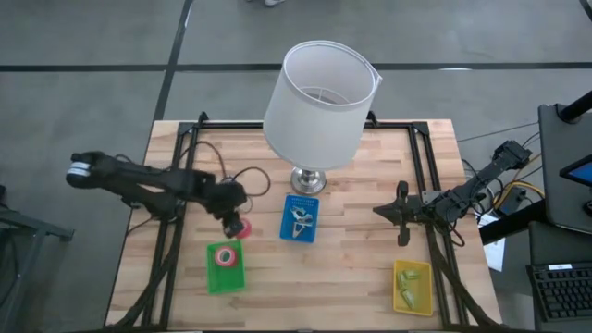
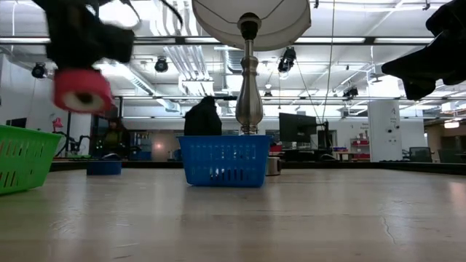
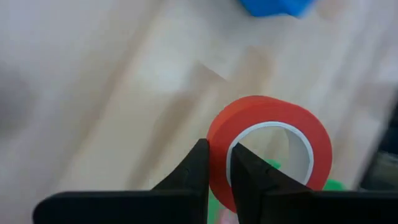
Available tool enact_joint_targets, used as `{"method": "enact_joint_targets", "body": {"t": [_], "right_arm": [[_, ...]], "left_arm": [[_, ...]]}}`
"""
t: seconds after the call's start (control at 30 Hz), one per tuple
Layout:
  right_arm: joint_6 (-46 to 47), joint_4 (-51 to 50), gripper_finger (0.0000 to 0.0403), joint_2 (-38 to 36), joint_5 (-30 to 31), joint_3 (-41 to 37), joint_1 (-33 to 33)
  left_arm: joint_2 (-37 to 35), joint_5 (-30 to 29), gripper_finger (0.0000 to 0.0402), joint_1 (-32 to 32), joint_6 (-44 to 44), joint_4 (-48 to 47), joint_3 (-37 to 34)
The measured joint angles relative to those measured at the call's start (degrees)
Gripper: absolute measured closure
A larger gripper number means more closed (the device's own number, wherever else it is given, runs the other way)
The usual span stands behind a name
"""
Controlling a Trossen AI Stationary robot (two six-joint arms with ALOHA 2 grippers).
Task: Pick and place Stapler, Stapler remover, tape
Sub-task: Put the orange tape into the green bin
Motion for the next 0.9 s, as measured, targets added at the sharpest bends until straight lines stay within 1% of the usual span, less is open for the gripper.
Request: {"method": "enact_joint_targets", "body": {"t": [0.07, 0.2, 0.33, 0.47, 0.6, 0.7, 0.9], "right_arm": [[0.0, 0.0, 0.0394, 0.0, 0.0, 0.0, 0.0], [0.0, 0.0, 0.0394, 0.0, 0.0, 0.0, 0.0], [0.0, 0.0, 0.0394, 0.0, 0.0, 0.0, 0.0], [0.0, 0.0, 0.0394, 0.0, 0.0, 0.0, 0.0], [0.0, 0.0, 0.0394, 0.0, 0.0, 0.0, 0.0], [0.0, 0.0, 0.0394, 0.0, 0.0, 0.0, 0.0], [0.0, 0.0, 0.0394, 0.0, 0.0, 0.0, 0.0]], "left_arm": [[-2.1, -0.5, 0.0360, -4.6, -4.6, 0.2, 0.0], [-3.5, -4.3, 0.0352, -15.3, -15.2, 0.6, 0.0], [-2.3, -8.0, 0.0350, -25.9, -24.6, 3.7, 0.0], [0.3, -11.5, 0.0351, -33.8, -31.4, 7.1, 0.0], [4.4, -12.3, 0.0351, -37.2, -36.4, 7.2, -0.1], [7.9, -13.1, 0.0351, -37.3, -37.0, 7.1, -0.7], [13.6, -12.5, 0.0351, -36.6, -36.7, 8.6, -0.6]]}}
